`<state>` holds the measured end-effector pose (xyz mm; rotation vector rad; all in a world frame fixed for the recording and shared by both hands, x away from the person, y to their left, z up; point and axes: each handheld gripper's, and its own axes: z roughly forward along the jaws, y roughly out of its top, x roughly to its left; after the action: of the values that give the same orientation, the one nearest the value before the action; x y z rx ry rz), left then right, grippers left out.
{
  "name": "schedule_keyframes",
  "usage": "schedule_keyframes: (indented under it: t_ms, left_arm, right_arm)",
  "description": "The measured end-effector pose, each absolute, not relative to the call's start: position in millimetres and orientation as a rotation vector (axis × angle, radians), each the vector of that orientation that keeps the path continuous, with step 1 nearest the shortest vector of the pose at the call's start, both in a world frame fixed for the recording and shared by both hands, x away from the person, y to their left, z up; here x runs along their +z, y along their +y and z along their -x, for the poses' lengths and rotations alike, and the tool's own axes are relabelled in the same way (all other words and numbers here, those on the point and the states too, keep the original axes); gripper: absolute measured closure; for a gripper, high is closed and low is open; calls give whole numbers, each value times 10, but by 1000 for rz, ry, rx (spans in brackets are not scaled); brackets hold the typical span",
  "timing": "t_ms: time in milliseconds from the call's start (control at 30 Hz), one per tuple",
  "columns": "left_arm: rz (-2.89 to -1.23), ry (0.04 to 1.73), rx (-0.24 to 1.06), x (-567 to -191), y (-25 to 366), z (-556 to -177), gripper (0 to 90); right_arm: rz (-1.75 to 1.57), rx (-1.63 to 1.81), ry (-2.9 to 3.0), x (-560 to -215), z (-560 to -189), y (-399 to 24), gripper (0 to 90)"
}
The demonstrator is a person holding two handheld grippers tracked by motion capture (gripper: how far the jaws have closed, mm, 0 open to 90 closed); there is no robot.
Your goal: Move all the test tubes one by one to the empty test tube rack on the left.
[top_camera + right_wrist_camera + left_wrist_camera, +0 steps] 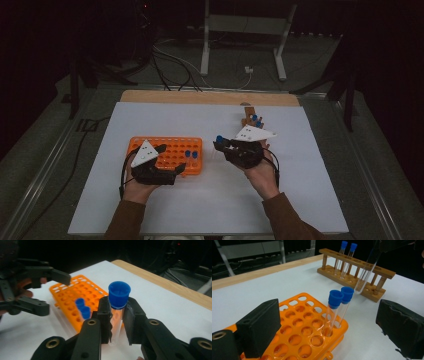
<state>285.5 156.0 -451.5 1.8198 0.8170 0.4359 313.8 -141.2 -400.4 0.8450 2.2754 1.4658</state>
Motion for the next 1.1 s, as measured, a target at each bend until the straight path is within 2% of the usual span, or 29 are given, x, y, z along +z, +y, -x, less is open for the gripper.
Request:
schedule_keyframes:
  t_ms: [233, 600, 1100]
  left_arm:
    - [-1806, 779, 436, -4473, 1556, -2822, 185]
    - [-1792, 663, 401, -4420, 1504, -2767, 431]
    - [-1818, 623, 359, -4415, 1447, -2760, 641]
  right_arm:
    - [-808, 1509, 2314, -3959, -3099, -1262, 760]
    - [-741, 1545, 2379, -3942, -3055, -1015, 760]
    - [-700, 1567, 2433, -3973, -3019, -768, 760]
